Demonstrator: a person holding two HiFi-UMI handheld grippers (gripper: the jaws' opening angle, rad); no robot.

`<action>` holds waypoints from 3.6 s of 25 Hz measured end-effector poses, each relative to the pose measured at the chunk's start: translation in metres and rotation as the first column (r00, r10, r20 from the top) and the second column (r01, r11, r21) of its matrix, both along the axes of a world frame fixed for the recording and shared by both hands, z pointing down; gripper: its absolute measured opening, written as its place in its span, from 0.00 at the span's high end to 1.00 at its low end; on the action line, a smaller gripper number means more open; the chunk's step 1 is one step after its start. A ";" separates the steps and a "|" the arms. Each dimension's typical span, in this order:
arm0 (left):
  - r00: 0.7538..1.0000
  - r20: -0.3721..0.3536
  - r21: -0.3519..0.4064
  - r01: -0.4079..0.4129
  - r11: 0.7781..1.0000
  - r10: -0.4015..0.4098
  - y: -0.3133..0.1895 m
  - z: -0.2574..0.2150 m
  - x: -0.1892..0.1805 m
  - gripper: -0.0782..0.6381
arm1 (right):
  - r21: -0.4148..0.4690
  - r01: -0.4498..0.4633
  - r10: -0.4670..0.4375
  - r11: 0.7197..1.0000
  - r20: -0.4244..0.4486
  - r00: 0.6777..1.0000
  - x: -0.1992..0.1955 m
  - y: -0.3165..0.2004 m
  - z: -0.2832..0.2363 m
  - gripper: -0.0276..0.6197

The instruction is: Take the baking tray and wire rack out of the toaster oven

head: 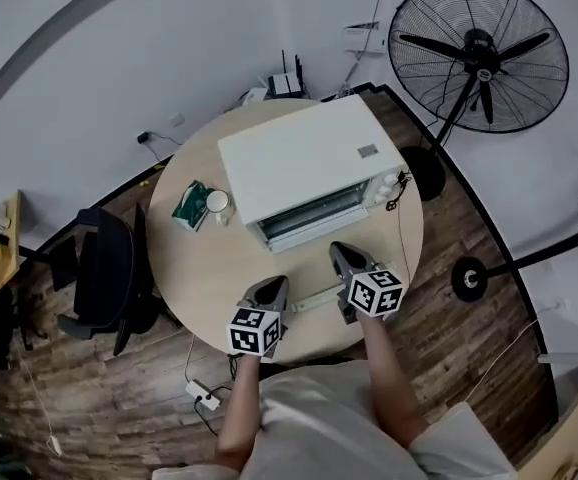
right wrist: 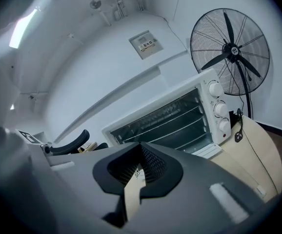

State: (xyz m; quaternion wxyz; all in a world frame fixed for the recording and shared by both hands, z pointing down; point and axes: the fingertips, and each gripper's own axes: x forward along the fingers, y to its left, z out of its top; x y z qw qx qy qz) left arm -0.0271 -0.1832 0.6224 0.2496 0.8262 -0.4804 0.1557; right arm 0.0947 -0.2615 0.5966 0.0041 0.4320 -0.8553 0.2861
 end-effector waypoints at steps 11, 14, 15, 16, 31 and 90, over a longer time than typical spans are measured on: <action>0.994 -0.002 -0.034 0.113 0.993 -0.113 0.014 0.014 -0.027 0.81 | -0.148 0.028 -0.021 0.989 0.047 0.999 -0.033 -0.067 0.050 0.95; 0.997 0.022 -0.030 0.070 0.997 -0.069 0.006 0.013 -0.026 0.81 | -0.187 -0.019 0.041 0.982 0.115 0.992 -0.033 -0.079 0.058 0.95; 0.998 0.028 -0.027 0.061 0.998 -0.061 0.002 0.012 -0.027 0.81 | -0.200 -0.027 0.055 0.979 0.137 0.989 -0.035 -0.083 0.061 0.95; 0.998 0.031 -0.024 0.058 0.998 -0.057 -0.002 0.010 -0.028 0.81 | -0.215 -0.031 0.067 0.976 0.159 0.985 -0.038 -0.087 0.063 0.95; 0.999 0.021 -0.028 0.049 0.998 -0.048 -0.013 0.009 -0.036 0.81 | -0.432 -0.059 0.263 0.900 0.431 0.863 -0.051 -0.140 0.094 0.82; 0.998 0.032 -0.059 0.050 0.997 -0.049 0.011 0.018 -0.037 0.81 | -0.544 -0.078 0.497 0.835 0.688 0.528 -0.040 -0.123 0.104 0.84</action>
